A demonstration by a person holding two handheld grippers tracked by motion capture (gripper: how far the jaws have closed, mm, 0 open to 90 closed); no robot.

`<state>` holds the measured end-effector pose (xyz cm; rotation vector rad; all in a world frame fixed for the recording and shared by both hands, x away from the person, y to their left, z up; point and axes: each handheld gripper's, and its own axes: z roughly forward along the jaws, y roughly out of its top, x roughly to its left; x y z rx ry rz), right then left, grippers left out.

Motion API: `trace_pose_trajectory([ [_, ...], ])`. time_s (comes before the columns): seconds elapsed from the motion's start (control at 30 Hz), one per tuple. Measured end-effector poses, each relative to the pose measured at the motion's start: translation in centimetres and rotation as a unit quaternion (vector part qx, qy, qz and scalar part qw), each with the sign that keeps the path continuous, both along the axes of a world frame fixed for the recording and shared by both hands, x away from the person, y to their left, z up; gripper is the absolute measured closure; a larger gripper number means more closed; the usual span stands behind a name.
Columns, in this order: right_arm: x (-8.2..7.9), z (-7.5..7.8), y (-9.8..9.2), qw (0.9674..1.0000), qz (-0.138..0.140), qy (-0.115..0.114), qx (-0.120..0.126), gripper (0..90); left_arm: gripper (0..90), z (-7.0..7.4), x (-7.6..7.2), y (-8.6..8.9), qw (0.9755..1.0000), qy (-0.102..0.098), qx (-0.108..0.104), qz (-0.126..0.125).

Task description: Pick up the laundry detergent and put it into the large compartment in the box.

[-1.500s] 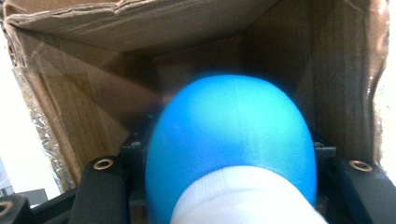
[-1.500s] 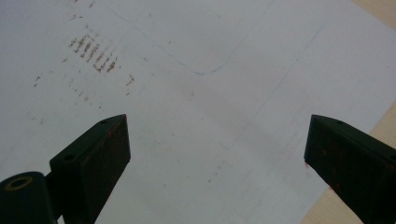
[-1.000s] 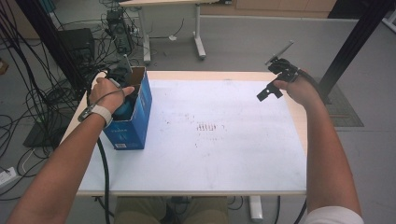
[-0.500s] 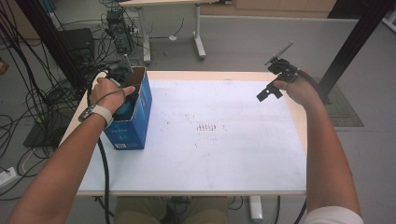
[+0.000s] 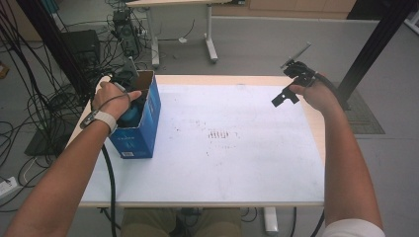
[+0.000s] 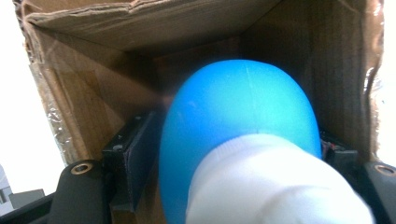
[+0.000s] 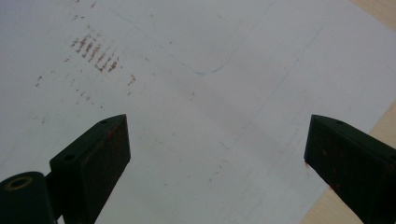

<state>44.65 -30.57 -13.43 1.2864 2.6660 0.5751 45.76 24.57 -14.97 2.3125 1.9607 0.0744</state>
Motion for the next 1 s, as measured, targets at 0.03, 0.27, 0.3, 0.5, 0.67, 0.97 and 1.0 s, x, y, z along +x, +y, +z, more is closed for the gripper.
trace_pose_trajectory([
  [0.03, 0.0, 0.0, 0.0, 1.0, 0.0, 0.0, 0.0, 6.9, 28.5, 0.1, -0.1, 0.0, 1.0, -0.001, -0.001, 0.001],
  [0.27, -0.1, 0.0, 0.1, 1.0, 0.001, 0.0, 0.0, 6.9, 28.1, 0.5, -0.3, 0.2, 1.0, -0.005, -0.004, -0.001],
  [0.3, -0.1, 0.0, 0.0, 1.0, 0.001, -0.001, 0.0, 6.9, 28.1, 0.6, -0.3, 0.2, 1.0, -0.004, -0.004, -0.003],
  [0.5, -0.3, 0.1, -0.1, 1.0, 0.0, -0.002, 0.001, 6.9, 27.4, 1.0, -0.5, 0.5, 0.9999, -0.008, -0.012, -0.005],
  [0.67, -0.4, 0.2, -0.1, 1.0, 0.0, -0.002, 0.001, 6.9, 26.6, 1.2, -0.7, 1.0, 0.9997, -0.01, -0.022, -0.006],
  [0.97, -0.4, 0.2, 0.0, 1.0, 0.0, -0.002, 0.0, 6.9, 18.8, 2.3, -1.1, 1.3, 0.9994, -0.022, -0.027, -0.006],
  [1.0, -0.4, 0.1, 0.0, 1.0, 0.001, -0.002, 0.0, 6.9, 17.6, 2.4, -1.2, 1.3, 0.9993, -0.024, -0.027, -0.005],
])
